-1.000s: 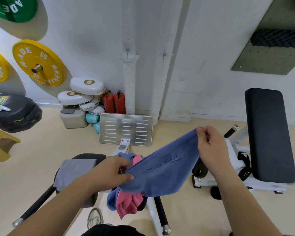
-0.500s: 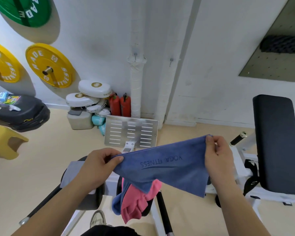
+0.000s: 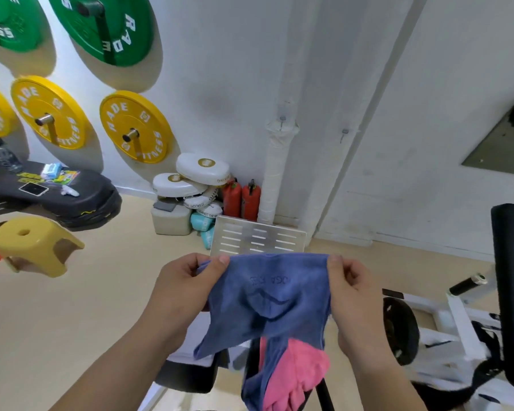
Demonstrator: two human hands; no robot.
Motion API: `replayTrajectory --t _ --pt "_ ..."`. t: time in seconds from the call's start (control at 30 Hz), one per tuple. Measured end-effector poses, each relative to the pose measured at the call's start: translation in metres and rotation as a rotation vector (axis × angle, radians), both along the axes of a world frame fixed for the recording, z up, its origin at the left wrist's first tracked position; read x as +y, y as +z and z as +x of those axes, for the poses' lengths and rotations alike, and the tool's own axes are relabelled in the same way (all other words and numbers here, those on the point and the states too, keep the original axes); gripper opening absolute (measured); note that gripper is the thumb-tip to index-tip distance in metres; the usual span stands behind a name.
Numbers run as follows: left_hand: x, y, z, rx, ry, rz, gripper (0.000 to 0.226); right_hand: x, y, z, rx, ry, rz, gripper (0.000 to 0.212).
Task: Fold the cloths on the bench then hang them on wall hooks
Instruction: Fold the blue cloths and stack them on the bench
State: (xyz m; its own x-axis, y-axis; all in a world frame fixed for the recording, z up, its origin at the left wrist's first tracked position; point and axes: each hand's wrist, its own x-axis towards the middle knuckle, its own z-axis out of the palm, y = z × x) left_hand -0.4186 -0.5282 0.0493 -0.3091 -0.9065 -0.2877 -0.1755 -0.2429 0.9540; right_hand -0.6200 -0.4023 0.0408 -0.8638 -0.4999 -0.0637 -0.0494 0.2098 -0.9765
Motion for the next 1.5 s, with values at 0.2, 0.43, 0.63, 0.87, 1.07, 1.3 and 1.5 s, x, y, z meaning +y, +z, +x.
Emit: replayTrajectory --t 0.2,0.43,0.63,0.87,1.07,1.3,1.5 --pt "-0.007 0.011 0.005 0.082 -0.093 -0.028 0.012 -0.058 0.015 0.099 -0.116 0.227 -0.055 0.018" --pt "-0.037 0.007 0.038 0.194 -0.206 0.103 0.031 -0.082 0.011 0.135 0.103 0.204 0.087 0.019" --pt "-0.059 -0.002 0.056 0.178 -0.215 0.130 0.022 -0.099 0.013 0.161 0.009 0.105 0.103 0.020" --pt "-0.059 -0.003 0.068 0.180 -0.237 0.147 0.026 -0.113 0.011 0.166 0.125 0.227 0.132 0.019" --pt "-0.063 0.001 0.080 0.185 -0.241 0.079 0.021 -0.111 0.006 0.179 0.081 0.378 0.064 0.043" --pt "-0.082 -0.009 0.103 0.066 -0.304 -0.088 0.031 -0.106 0.014 0.168 -0.305 0.528 -0.018 0.036" --pt "-0.087 -0.005 0.116 0.041 -0.364 -0.148 0.032 -0.106 0.014 0.150 0.331 0.594 0.219 0.050"
